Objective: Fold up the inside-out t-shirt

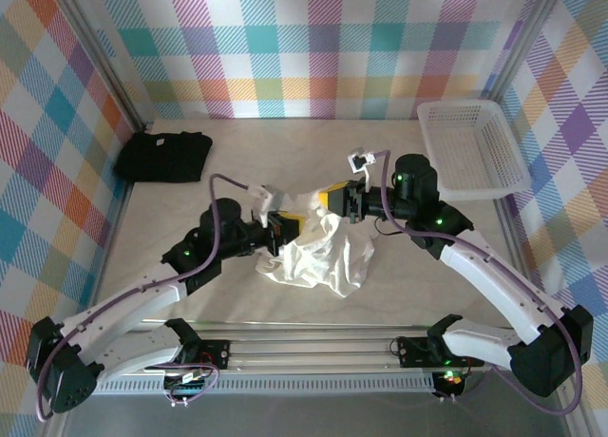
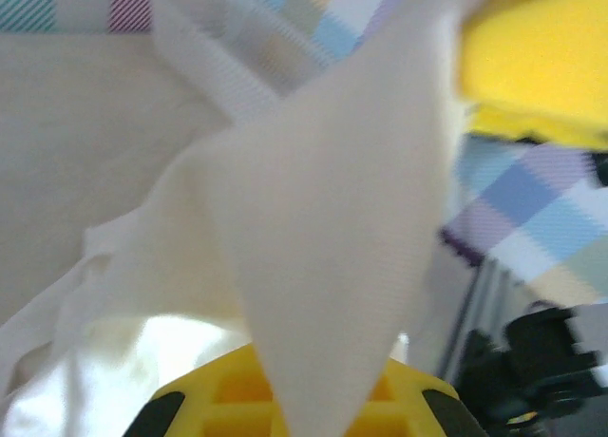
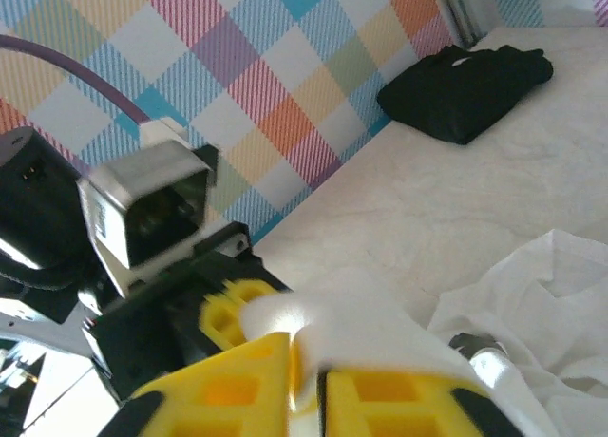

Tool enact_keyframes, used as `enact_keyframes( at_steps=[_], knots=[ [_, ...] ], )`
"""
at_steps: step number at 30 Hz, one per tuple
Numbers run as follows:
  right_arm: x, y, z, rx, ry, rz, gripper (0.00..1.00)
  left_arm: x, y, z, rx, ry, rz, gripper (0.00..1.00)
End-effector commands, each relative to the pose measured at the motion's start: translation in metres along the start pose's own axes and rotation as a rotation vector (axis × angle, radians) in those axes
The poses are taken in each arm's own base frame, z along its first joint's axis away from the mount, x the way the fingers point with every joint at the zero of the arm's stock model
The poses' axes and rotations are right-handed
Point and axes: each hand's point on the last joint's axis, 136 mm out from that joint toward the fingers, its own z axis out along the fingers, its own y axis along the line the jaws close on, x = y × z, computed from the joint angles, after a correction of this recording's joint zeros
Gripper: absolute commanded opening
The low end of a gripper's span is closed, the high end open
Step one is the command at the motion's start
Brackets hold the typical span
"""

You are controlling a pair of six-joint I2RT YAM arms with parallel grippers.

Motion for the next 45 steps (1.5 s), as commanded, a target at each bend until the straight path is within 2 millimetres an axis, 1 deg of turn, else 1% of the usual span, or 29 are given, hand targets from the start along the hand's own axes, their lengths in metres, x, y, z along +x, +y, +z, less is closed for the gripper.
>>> enact_keyframes(
  at_steps=[1, 4, 5, 8, 11, 15, 19, 23, 25, 26, 28, 32, 36, 40, 42, 45],
  knots=[
    [0.008, 0.001, -0.004, 0.021, 0.048, -0.080, 0.23, -0.034, -0.045, -0.020, 0.265, -0.122, -0.007, 0.00],
    [0.020, 0.018, -0.008, -0.080, 0.096, -0.156, 0.32, -0.042, -0.042, -0.025, 0.288, -0.153, -0.043, 0.00],
    [0.026, 0.020, -0.009, -0.100, 0.112, -0.176, 0.34, -0.044, -0.041, -0.026, 0.297, -0.161, -0.055, 0.00],
    [0.039, 0.019, -0.010, -0.114, 0.140, -0.227, 0.40, -0.045, -0.041, -0.027, 0.304, -0.162, -0.059, 0.00],
    [0.048, 0.017, -0.009, -0.125, 0.157, -0.266, 0.43, -0.044, -0.040, -0.026, 0.303, -0.161, -0.063, 0.00],
    [0.057, 0.024, -0.006, -0.187, 0.163, -0.294, 0.41, -0.046, -0.037, -0.024, 0.275, -0.149, -0.084, 0.00],
    [0.071, 0.002, 0.003, -0.046, 0.185, -0.345, 0.43, -0.045, -0.036, -0.024, 0.264, -0.134, -0.096, 0.00],
    [0.088, -0.009, 0.012, -0.039, 0.219, -0.344, 0.47, -0.044, -0.034, -0.025, 0.248, -0.130, -0.106, 0.00],
    [0.097, -0.023, 0.014, 0.003, 0.232, -0.334, 0.47, -0.045, -0.034, -0.026, 0.242, -0.133, -0.103, 0.00],
    [0.101, -0.026, 0.014, 0.011, 0.235, -0.332, 0.47, -0.044, -0.033, -0.027, 0.234, -0.132, -0.102, 0.00],
    [0.104, -0.026, 0.012, 0.010, 0.225, -0.323, 0.47, -0.043, -0.031, -0.028, 0.220, -0.131, -0.100, 0.00],
    [0.101, -0.023, 0.004, -0.014, 0.177, -0.298, 0.48, -0.042, -0.030, -0.029, 0.213, -0.127, -0.095, 0.00],
    [0.099, -0.030, 0.001, -0.011, 0.164, -0.271, 0.45, -0.041, -0.030, -0.030, 0.212, -0.125, -0.091, 0.00],
    [0.096, -0.035, 0.004, -0.009, 0.159, -0.262, 0.41, -0.039, -0.031, -0.031, 0.210, -0.124, -0.087, 0.00],
    [0.094, -0.035, 0.008, -0.019, 0.161, -0.264, 0.38, -0.039, -0.030, -0.032, 0.208, -0.124, -0.088, 0.00],
    [0.095, -0.030, 0.014, -0.075, 0.182, -0.255, 0.38, -0.039, -0.031, -0.032, 0.208, -0.128, -0.088, 0.00]
  ],
)
